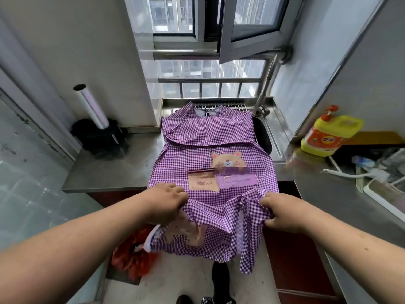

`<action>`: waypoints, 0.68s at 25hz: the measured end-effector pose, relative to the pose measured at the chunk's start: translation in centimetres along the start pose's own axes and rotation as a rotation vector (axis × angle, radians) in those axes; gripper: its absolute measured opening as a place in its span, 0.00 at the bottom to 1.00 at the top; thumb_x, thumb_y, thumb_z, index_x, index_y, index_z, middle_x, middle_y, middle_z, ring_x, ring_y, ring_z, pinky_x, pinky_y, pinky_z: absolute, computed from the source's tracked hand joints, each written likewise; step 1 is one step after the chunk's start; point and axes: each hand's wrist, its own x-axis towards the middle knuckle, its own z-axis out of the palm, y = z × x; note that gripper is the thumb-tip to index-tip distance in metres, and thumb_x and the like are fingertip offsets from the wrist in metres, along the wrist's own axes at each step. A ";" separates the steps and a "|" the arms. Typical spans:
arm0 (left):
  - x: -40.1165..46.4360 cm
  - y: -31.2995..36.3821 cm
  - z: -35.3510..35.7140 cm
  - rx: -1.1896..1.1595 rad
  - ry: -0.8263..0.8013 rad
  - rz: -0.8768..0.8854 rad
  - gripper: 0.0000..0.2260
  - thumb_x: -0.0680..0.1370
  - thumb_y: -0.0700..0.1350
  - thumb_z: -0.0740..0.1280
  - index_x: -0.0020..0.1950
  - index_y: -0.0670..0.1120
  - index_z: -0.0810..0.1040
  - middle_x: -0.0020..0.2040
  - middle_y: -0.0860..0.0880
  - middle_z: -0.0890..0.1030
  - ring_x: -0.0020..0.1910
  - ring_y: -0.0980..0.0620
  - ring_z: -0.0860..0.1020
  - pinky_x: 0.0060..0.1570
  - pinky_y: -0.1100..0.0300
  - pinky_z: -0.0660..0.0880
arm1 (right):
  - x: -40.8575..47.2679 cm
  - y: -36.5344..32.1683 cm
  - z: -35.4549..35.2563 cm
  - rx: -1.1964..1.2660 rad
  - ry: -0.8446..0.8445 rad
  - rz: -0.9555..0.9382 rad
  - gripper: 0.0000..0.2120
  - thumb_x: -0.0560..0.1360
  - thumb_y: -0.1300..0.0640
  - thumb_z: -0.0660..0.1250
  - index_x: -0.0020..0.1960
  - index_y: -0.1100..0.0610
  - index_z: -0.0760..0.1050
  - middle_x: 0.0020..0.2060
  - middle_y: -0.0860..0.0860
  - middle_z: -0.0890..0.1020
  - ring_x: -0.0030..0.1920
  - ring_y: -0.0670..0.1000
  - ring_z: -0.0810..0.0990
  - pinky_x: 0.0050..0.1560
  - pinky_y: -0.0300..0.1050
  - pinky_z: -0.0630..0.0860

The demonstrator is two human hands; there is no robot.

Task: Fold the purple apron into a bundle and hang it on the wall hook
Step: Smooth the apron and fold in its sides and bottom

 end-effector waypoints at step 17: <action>0.8 -2.1 0.0 -1.582 0.468 -0.732 0.07 0.85 0.43 0.64 0.60 0.46 0.80 0.60 0.42 0.84 0.52 0.46 0.84 0.62 0.51 0.78 | 1.4 4.1 -5.0 1.045 0.680 0.315 0.06 0.81 0.62 0.71 0.47 0.53 0.82 0.47 0.52 0.86 0.46 0.48 0.82 0.53 0.46 0.77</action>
